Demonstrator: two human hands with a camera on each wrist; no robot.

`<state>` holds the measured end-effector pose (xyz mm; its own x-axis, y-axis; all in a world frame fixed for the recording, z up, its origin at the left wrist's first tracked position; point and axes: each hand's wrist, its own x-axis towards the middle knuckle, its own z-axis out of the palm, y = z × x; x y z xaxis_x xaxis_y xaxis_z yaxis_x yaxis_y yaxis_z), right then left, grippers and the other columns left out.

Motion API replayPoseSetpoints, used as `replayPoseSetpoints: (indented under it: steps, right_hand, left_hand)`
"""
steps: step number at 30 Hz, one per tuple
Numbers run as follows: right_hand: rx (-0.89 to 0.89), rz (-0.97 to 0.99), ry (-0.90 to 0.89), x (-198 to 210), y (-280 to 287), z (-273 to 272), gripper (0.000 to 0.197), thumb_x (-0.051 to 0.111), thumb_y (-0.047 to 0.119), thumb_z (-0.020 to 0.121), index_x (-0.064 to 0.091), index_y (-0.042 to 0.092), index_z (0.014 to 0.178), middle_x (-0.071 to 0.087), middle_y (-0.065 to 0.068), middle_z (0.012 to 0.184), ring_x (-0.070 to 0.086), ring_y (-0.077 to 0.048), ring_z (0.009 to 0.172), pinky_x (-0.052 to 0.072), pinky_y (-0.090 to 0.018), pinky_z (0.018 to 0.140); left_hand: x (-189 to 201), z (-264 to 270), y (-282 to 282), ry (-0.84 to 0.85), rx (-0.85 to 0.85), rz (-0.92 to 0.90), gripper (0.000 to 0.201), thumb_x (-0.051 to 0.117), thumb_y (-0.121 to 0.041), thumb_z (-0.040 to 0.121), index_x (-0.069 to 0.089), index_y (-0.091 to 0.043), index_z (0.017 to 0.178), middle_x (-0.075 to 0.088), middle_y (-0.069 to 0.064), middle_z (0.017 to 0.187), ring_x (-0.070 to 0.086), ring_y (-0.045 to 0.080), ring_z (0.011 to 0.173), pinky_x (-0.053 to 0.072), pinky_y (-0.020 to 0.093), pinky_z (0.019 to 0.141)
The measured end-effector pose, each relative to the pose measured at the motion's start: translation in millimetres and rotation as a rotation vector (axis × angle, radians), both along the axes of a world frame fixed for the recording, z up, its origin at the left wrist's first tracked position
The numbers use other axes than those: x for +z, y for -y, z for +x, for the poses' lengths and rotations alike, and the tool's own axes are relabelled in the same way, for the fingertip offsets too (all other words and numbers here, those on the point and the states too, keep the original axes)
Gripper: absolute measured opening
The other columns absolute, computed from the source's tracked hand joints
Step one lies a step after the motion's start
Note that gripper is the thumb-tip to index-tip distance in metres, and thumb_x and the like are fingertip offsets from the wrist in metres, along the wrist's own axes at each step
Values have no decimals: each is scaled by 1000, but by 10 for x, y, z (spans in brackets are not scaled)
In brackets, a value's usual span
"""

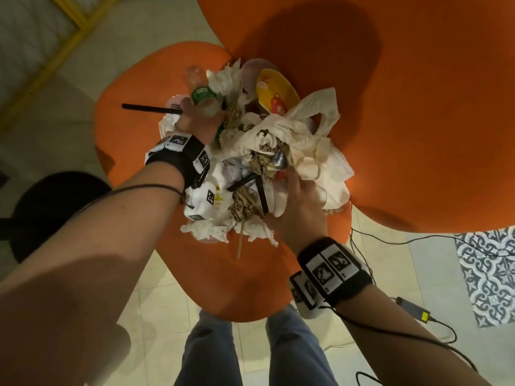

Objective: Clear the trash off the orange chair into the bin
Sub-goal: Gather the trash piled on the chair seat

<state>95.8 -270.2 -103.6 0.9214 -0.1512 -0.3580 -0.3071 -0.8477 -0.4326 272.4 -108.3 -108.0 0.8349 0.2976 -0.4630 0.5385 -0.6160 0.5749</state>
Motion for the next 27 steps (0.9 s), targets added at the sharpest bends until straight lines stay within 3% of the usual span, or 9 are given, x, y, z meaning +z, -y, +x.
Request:
replayPoseSetpoints:
  steps: [3, 7, 10, 14, 20, 22, 24, 25, 27]
  right_hand:
    - [-25, -14, 45, 181, 61, 11, 75, 66, 40, 77, 31, 23, 141, 39, -5, 130, 61, -29, 96, 55, -36, 69]
    - [-56, -45, 264, 439, 150, 92, 49, 63, 38, 79, 50, 19, 122, 50, -5, 119, 63, -25, 81, 54, -35, 62]
    - [-75, 25, 502, 526, 214, 217, 49, 65, 39, 79, 56, 14, 119, 58, -7, 112, 63, -23, 86, 55, -38, 64]
    - [-58, 164, 633, 663, 214, 390, 52, 66, 39, 79, 57, 11, 122, 60, -9, 111, 61, -25, 95, 53, -44, 69]
    - [2, 283, 736, 950, -24, 558, 49, 66, 42, 78, 61, 10, 115, 58, -13, 101, 56, -26, 88, 50, -42, 69]
    - [47, 325, 749, 1038, -176, 589, 48, 67, 42, 78, 62, 9, 113, 59, -13, 101, 54, -22, 89, 48, -37, 68]
    - [118, 360, 756, 1119, -365, 608, 47, 66, 41, 77, 63, 8, 110, 60, -14, 101, 53, -20, 88, 46, -33, 66]
    - [152, 374, 744, 1165, -472, 612, 47, 66, 42, 76, 64, 9, 109, 60, -13, 102, 52, -20, 88, 45, -32, 65]
    - [221, 395, 701, 1258, -691, 591, 46, 64, 45, 75, 63, 13, 108, 62, -11, 102, 51, -18, 89, 38, -27, 64]
  left_hand:
    - [3, 70, 27, -26, 30, -40, 80, 59, -38, 87, 9, -18, 146, 46, 18, 137, 55, 34, 112, 47, 36, 79]
    - [67, 14, 17, 184, 88, 80, 60, 57, -32, 85, 33, -14, 137, 58, 13, 122, 59, 29, 104, 45, 31, 75]
    - [149, -26, -13, 364, 132, 21, 43, 56, -24, 87, 48, -11, 127, 57, 9, 125, 57, 22, 109, 44, 22, 79]
    - [376, -63, -130, 461, 146, 26, 45, 49, -12, 90, 40, -10, 135, 36, 15, 140, 36, 25, 132, 29, 13, 96]
    - [788, -385, -389, 703, 177, -29, 45, 58, -20, 84, 51, -11, 127, 48, 13, 126, 46, 12, 111, 28, -6, 86]
    - [865, -534, -523, 755, 235, -77, 42, 62, -34, 81, 57, -17, 119, 53, 6, 118, 54, 16, 109, 42, 12, 94]
    - [983, -737, -666, 773, 330, -138, 33, 65, -48, 77, 60, -32, 105, 57, -1, 107, 62, 24, 100, 55, 44, 84]
    - [1038, -849, -753, 799, 373, -142, 28, 66, -51, 75, 60, -37, 99, 59, -1, 102, 64, 29, 93, 55, 51, 76]
    - [1150, -1102, -929, 888, 431, -113, 20, 67, -50, 75, 60, -37, 90, 63, 2, 90, 64, 33, 79, 55, 52, 69]
